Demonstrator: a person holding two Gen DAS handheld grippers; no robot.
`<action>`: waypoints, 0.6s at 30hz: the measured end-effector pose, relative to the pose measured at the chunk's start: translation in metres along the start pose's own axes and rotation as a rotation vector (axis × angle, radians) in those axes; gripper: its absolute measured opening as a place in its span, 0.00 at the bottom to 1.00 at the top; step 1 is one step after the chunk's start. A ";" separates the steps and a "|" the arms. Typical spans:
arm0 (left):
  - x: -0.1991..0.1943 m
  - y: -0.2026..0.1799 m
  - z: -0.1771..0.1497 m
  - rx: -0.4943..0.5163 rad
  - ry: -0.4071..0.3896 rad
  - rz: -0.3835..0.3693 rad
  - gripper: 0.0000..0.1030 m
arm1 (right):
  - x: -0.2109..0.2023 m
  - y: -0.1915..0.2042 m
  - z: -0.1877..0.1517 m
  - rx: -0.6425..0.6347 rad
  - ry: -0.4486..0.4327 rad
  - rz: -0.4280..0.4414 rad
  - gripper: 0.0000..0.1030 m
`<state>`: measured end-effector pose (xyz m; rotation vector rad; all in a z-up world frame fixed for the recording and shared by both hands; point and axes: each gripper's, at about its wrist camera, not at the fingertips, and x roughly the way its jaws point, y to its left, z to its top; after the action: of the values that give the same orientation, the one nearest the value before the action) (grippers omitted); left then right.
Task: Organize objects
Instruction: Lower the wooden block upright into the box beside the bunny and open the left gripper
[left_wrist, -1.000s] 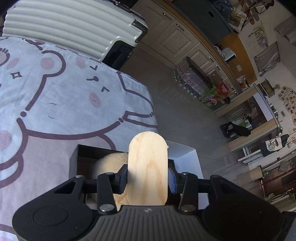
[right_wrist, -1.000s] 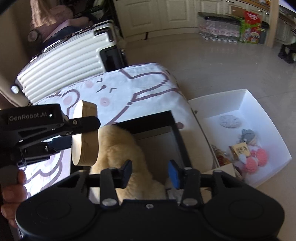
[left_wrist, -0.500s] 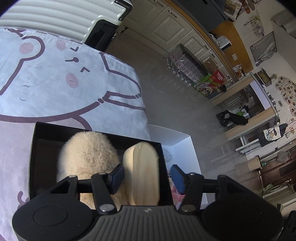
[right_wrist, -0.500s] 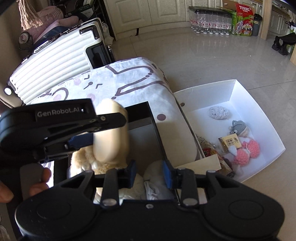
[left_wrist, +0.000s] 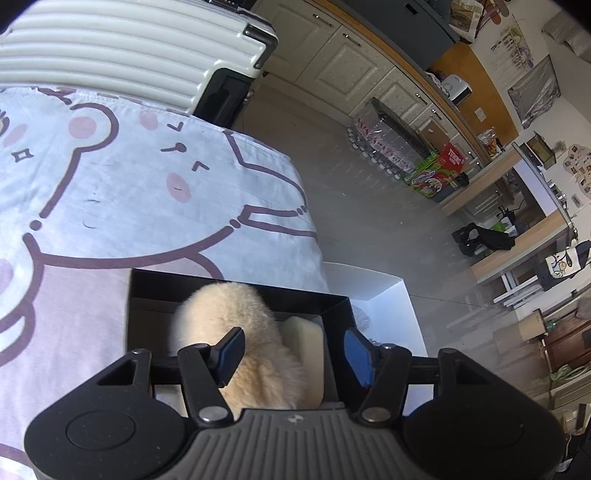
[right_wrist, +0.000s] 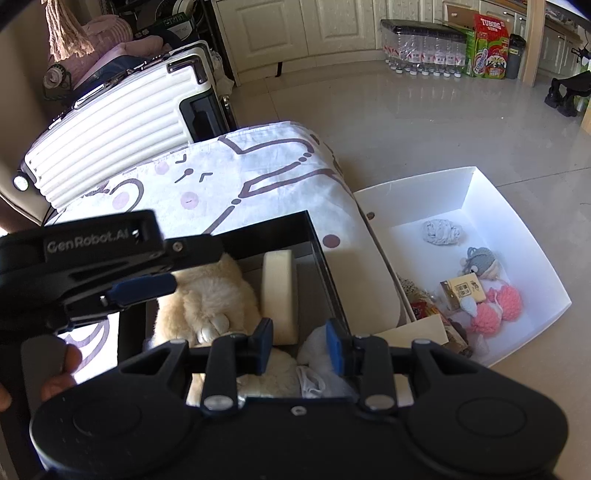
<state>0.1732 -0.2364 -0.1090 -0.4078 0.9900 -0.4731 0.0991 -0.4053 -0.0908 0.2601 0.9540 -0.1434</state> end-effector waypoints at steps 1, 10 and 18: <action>-0.003 0.001 0.000 0.007 -0.004 0.009 0.59 | -0.001 0.001 0.000 0.001 -0.003 -0.003 0.32; -0.035 0.006 0.004 0.076 -0.040 0.090 0.59 | -0.012 0.010 0.000 0.001 -0.028 -0.025 0.33; -0.065 0.013 0.005 0.117 -0.060 0.154 0.59 | -0.028 0.025 -0.002 -0.041 -0.058 -0.043 0.33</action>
<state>0.1500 -0.1892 -0.0689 -0.2377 0.9228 -0.3756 0.0874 -0.3809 -0.0646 0.1965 0.9039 -0.1695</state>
